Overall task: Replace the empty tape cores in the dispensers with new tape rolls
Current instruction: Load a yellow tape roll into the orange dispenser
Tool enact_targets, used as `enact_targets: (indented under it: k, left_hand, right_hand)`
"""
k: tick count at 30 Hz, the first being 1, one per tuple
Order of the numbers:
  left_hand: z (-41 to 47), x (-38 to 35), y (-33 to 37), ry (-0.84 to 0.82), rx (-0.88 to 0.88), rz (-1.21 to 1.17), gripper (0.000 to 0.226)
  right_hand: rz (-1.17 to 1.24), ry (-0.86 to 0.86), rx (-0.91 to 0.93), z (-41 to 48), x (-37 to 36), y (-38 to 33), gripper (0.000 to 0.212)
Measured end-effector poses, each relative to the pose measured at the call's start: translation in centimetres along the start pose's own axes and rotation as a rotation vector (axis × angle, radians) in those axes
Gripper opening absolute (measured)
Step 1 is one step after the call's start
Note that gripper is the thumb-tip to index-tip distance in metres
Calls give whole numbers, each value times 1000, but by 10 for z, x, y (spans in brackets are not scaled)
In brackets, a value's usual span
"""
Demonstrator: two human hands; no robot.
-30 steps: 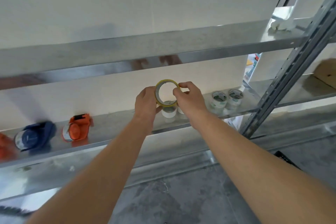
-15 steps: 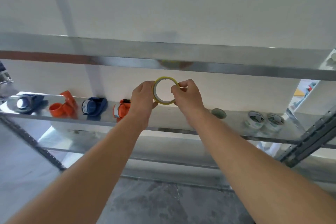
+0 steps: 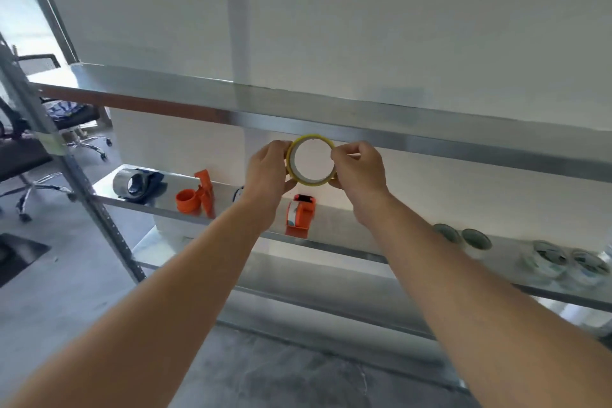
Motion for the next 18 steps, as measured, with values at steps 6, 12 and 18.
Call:
enact_targets:
  k: [6,12,18]
  left_hand:
    - [34,81,31,-27,-15,45,26]
    - [58,134,49,-43,-8,11,27]
    - [83,167,50,1,12,-24,26]
  right_hand:
    - [61,50,15,-10,-89,-20,14]
    - [56,72,36,-13,-149,-31,9]
    - [49,31,30,-4,-191,-34,6]
Point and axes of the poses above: each hand's wrist, its own z-axis towards the middle knuckle, its own x-axis out of the back of the hand, y = z × x, the point moved 1 cm from there along z, towards the middle knuckle, and after that the axes turned 1 degree about -z, right-handed, at the moved point
